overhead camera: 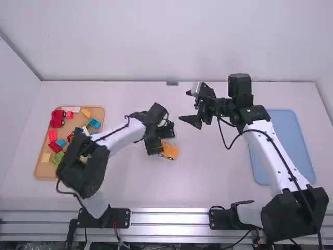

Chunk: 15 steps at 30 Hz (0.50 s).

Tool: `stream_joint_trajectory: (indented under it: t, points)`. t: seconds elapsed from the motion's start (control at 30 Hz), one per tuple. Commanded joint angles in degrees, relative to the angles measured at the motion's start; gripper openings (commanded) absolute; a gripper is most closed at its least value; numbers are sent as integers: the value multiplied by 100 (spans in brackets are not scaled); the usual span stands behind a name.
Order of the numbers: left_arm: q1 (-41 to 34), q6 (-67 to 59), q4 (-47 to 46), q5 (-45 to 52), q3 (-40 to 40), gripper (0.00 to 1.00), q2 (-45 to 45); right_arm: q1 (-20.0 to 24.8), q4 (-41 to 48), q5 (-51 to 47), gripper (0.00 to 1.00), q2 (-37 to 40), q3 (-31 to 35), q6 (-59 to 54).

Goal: Assemble lego blocks to make yellow taxi

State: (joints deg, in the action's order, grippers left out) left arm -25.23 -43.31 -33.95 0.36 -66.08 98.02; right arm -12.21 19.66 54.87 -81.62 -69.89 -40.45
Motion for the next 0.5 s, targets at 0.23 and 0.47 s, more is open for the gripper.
stream_joint_trajectory:
  t: [0.23,0.47]
  points:
    - [2323,2253,138,669,-76,99,-1840,-691,-909,-442,99,-201,28,713]
    - [3174,3534,37,-463,-76,99,-2540,-1156,-1364,-1080,99,-658,-31,1200]
